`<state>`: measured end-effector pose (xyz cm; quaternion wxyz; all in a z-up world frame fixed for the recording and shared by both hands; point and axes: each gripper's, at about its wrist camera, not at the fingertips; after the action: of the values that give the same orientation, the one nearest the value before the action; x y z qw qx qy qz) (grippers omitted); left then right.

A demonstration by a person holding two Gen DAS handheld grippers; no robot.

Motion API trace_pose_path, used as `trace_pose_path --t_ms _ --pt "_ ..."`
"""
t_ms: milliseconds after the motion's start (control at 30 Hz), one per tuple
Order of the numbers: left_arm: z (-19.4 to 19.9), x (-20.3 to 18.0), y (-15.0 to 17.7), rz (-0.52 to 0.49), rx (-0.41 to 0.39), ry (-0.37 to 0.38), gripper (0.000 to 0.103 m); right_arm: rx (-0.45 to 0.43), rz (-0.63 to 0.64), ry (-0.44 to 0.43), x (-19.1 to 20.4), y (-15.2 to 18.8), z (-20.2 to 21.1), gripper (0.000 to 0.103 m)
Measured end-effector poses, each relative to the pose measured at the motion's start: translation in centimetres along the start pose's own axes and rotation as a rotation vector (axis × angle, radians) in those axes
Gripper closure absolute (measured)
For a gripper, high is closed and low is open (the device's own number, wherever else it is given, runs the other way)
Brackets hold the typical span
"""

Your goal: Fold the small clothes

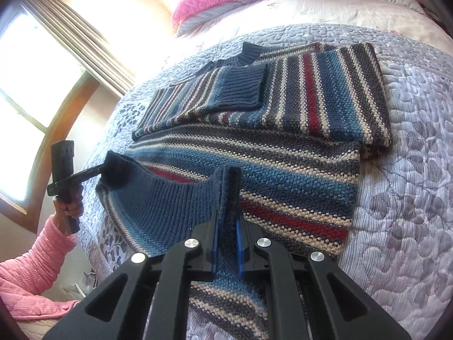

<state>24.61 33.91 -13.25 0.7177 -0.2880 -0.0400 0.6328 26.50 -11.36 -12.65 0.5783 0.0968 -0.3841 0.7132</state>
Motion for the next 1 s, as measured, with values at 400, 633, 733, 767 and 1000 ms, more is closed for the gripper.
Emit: trace_pose_path --t_ms 400,633,733,767,1000 --pt "4.5 0.1 -5.3 0.063 -0.16 -0.045 0.096 -0.127 0.012 -0.018 2.2 -4.4 4.5 0.094" --pt "4.7 -0.7 -13.2 0.07 -0.264 -0.127 0.096 -0.198 -0.007 0.045 2.3 -12.0 5.9 0.094" --pt "3.4 -1.1 -16.7 0.051 -0.281 -0.175 0.096 -0.203 -0.028 0.083 1.2 -15.8 5.1 0.094" --pt "2.7 -1.0 -17.8 0.053 -0.281 -0.189 0.096 -0.202 -0.034 0.091 0.8 -17.1 4.7 0.094" --pt "-3.0 0.1 -22.8 0.072 -0.233 -0.243 0.096 -0.179 -0.095 0.178 -3.6 -23.4 0.5 0.094"
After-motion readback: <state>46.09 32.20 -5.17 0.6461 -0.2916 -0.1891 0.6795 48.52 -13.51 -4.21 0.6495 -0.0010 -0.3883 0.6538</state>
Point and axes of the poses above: each gripper's, at about its wrist camera, not at the fingertips, and z roughly against the way its jaws point, x to its left, y to its underside, and after that the axes turned 7 degrees about -y, right-handed
